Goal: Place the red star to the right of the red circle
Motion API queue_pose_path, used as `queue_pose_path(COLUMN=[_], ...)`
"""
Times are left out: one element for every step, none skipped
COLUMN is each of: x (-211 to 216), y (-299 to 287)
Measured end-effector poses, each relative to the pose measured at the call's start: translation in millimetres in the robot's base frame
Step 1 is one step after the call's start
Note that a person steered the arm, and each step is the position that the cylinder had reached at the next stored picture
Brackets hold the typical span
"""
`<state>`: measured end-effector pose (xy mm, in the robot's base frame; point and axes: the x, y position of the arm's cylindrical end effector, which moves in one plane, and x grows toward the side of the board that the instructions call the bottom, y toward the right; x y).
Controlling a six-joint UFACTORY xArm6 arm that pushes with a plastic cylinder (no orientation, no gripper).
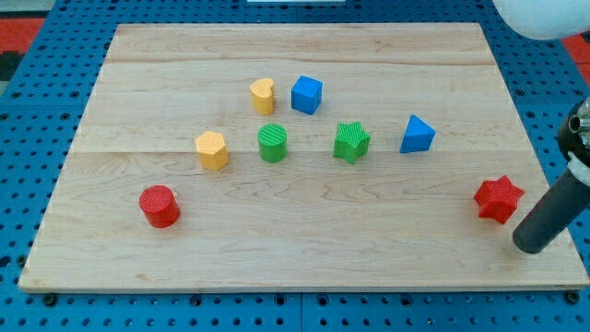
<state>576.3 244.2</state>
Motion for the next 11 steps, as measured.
queue_pose_path(x=[0.0, -11.8, -38.0, -56.8, -50.8, -30.5, -52.7, -55.6, -70.3, -69.1, -73.1], y=[0.0, 9.2, 36.1, -0.9, -100.0, -205.0, -252.3, -315.7, -339.8, -278.0, -322.8])
